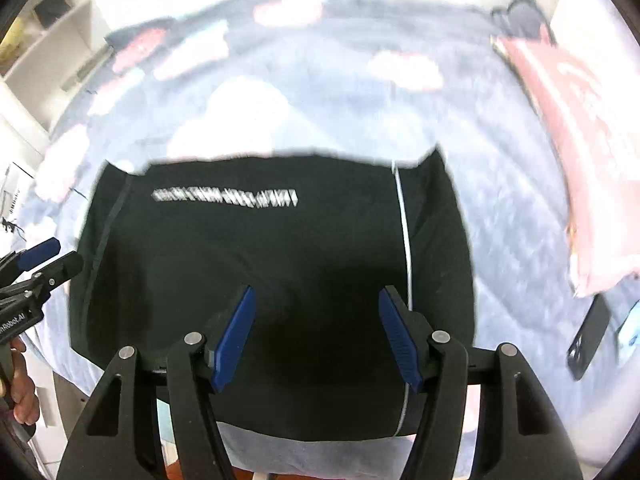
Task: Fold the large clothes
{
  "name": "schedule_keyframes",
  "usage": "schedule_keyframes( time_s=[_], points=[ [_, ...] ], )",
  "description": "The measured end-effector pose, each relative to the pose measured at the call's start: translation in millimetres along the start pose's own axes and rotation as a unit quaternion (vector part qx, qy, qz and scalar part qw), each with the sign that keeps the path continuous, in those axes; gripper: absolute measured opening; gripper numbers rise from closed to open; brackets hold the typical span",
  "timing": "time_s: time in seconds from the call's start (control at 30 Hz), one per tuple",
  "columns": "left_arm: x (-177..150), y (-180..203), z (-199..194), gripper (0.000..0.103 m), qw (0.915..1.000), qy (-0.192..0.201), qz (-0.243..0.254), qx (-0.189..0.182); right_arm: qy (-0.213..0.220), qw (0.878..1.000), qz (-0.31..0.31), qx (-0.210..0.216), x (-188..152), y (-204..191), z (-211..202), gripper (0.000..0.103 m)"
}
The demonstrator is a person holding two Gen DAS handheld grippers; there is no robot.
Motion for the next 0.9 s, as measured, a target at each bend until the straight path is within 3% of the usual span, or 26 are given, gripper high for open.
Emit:
schedule_keyframes(
  time_s=[0.1,0.23,0.37,0.5,0.67,0.9],
  points=[
    [14.5,11.8,-34.5,0.069,0.9991,0.040,0.005,0.008,0.032,0.999,-0.011,0.005,13.3,-0.4,-24.3,0.069],
    [29.2,21.4,-79.4,0.070,0.9957,0.090,0.011,0.020,0.064,0.998,-0.015,0.010,15.0,-5.7,-62.8,0.081],
    [38.2,26.2,-112.5,0.070,0.9884,0.128,0.006,0.082,0.080,0.997,-0.018,0.001,19.2,-14.2,-82.7,0.081],
    [41.3,22.7,-133.7,0.070,0.9854,0.145,-0.010,0.088,0.087,0.996,-0.019,-0.004,22.5,-16.6,-97.8,0.081],
    [46.7,22.6,-158.9,0.070,0.9728,0.177,0.004,0.149,0.104,0.994,-0.020,-0.010,29.7,-20.4,-116.3,0.082],
    [50.8,10.8,-164.5,0.070,0.9765,0.168,-0.031,0.131,0.109,0.994,-0.015,-0.013,34.9,-21.3,-123.7,0.082]
  ],
)
Point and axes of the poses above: each gripper's, at about its wrist camera, not at the fingertips, and z roughly the way its jaws point, y to its right, x to its top, the point moved 8 cm from there along z, roughly the way its jaws point, and after that the axes turned 7 degrees about -y, right-handed, at the moved point
